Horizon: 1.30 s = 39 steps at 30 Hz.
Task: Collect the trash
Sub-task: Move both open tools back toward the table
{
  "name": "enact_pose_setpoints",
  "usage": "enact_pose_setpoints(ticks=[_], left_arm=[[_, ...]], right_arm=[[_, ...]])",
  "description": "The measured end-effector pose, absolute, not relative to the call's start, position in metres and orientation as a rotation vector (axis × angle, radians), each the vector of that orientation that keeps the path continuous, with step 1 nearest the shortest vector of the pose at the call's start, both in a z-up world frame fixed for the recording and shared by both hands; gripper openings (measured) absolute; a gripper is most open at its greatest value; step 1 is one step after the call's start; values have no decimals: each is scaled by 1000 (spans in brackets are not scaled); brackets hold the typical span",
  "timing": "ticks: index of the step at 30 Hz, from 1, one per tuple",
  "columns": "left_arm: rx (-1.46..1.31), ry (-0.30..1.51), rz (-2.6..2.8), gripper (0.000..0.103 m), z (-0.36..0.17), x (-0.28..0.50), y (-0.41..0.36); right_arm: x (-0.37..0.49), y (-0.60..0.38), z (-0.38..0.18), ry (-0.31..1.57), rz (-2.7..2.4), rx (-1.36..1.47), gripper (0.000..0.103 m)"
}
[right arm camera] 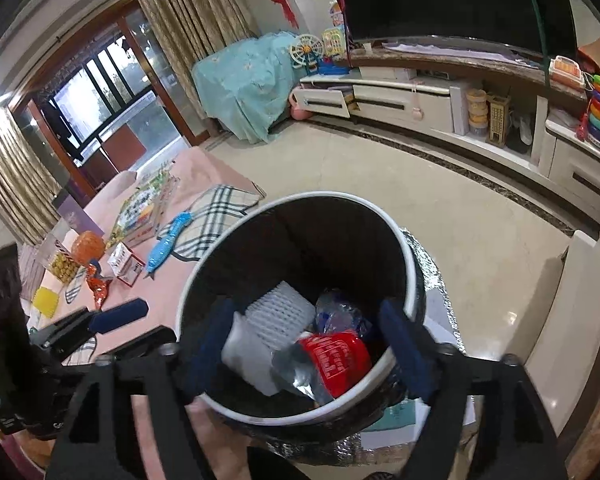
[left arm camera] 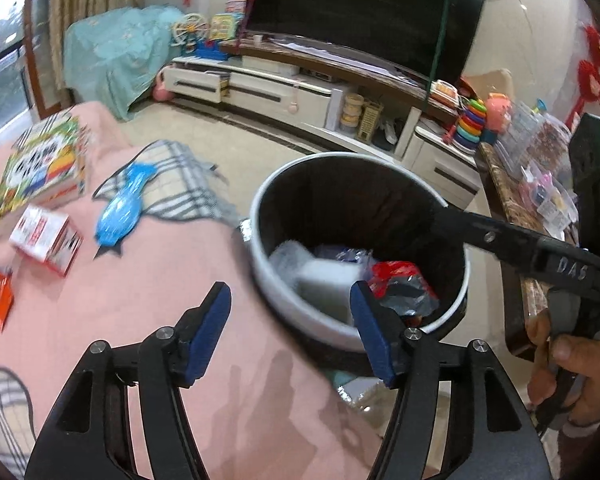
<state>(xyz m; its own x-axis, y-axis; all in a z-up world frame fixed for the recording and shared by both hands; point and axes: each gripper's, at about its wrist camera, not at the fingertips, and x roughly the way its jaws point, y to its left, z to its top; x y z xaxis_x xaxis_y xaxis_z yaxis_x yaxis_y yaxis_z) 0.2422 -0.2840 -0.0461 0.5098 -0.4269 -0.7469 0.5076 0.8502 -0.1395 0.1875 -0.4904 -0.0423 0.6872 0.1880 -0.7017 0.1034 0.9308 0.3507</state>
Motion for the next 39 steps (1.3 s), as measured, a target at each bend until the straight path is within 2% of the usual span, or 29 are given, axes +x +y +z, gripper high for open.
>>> enact_pose_setpoints(ticks=[5, 12, 16, 19, 32, 39], left_arm=[[48, 865, -513, 63, -47, 234, -251], [-21, 879, -432, 64, -55, 222, -198], [-29, 874, -384, 67, -57, 215, -167], [-40, 869, -335, 73, -59, 211, -139], [-76, 863, -184, 73, -67, 217, -47], [-92, 877, -155, 73, -73, 232, -24]], right_arm=[[181, -479, -35, 788, 50, 404, 83], [176, -435, -28, 745, 123, 400, 93], [180, -403, -31, 749, 195, 384, 93], [184, -382, -34, 759, 247, 372, 93], [215, -293, -36, 773, 442, 251, 93], [239, -265, -44, 782, 482, 196, 93]])
